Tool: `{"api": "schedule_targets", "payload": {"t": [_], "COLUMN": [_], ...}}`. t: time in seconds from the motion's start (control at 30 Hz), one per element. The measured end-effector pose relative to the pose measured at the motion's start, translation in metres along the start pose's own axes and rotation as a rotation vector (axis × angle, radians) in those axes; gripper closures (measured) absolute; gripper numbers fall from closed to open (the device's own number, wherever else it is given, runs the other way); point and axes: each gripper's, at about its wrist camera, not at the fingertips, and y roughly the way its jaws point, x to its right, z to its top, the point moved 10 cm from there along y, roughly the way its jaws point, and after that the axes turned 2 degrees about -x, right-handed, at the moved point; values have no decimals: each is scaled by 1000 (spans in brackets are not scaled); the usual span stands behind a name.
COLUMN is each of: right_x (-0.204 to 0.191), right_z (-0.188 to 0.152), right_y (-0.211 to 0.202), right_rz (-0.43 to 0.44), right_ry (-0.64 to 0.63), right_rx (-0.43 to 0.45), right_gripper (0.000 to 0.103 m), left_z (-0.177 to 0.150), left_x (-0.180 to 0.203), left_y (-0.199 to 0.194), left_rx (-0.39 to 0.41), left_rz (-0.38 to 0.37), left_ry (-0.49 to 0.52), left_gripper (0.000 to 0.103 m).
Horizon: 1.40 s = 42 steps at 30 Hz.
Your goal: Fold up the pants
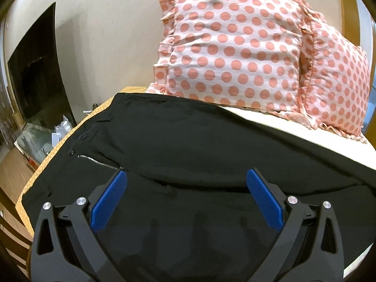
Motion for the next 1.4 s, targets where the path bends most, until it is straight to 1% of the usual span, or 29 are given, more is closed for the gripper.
{"api": "schedule_targets", "payload": {"t": [0.07, 0.1, 0.17, 0.2, 0.27, 0.3, 0.4, 0.53, 0.57, 0.6, 0.63, 0.67, 0.7, 0.73, 0.83, 0.87, 0.9, 0.93, 0.97, 1.0, 1.1, 1.2, 1.27, 1.37, 1.4], "right_x": [4, 6, 9, 10, 15, 17, 21, 20, 20, 20, 21, 21, 21, 21, 19, 18, 17, 14, 12, 9, 0, -8, -12, -15, -14], "right_z": [1, 1, 0, -1, -2, -2, -2, -2, -2, -2, -2, -2, -2, -3, -2, -2, -1, 0, 2, 3, 10, 19, 26, 35, 39], "right_y": [-14, -19, -22, -22, -21, -20, -20, -23, -23, -23, -23, -22, -22, -21, -20, -19, -19, -18, -18, -19, -24, -32, -37, -45, -49], "right_rz": [0, -3, -15, -19, -28, -31, -31, -35, -40, -42, -44, -46, -47, -49, -55, -57, -58, -59, -58, -56, -41, -20, -21, -25, -27], "right_ry": [-4, -11, -20, -19, -15, -10, -3, -10, -13, -15, -16, -17, -18, -22, -43, -51, -59, -72, -84, -94, -124, -144, -162, -177, -178], "right_rx": [21, 27, 30, 28, 22, 18, 10, 10, 7, 4, 0, -4, -6, -9, -10, -9, -7, -2, 3, 8, 31, 50, 68, 93, 102], "right_gripper": [100, 100, 100, 100, 100, 100, 100, 100, 100, 100, 100, 100, 100, 100, 100, 100, 100, 100, 100, 100, 100, 100, 100, 100, 100], "left_z": [10, 17, 34, 44, 63, 72, 92, 115, 117, 120, 121, 120, 120, 118, 112, 110, 109, 107, 104, 104, 104, 98, 93, 68, 60], "left_x": [-10, -13, -20, -23, -30, -34, -41, -48, -49, -51, -53, -56, -57, -61, -69, -72, -74, -75, -78, -80, -86, -92, -99, -111, -116], "left_y": [8, 12, 24, 32, 53, 65, 107, 166, 177, 195, 206, 220, 227, 237, 249, 249, 248, 245, 237, 231, 188, 127, 83, 15, 1], "left_rx": [-18, -25, -34, -33, -50, -70, -137, -221, -237, -271, -290, -324, -335, -353, -367, -356, -345, -349, -344, -335, -272, -205, -159, -90, -76], "left_rz": [7, -1, -49, -85, -125, -131, -112, -49, -42, -33, -26, -19, -22, -29, -40, -42, -57, -80, -89, -90, -109, -139, -157, -157, -150], "left_ry": [-5, -9, -37, -62, -125, -154, -213, -259, -264, -279, -294, -324, -345, -390, -482, -504, -517, -527, -528, -523, -487, -433, -409, -373, -366], "left_gripper": [2, 2, 2, 2, 2, 2, 2, 2, 5, 11, 16, 23, 27, 30, 49, 67, 87, 90, 94, 95, 95, 95, 95, 95, 95]}}
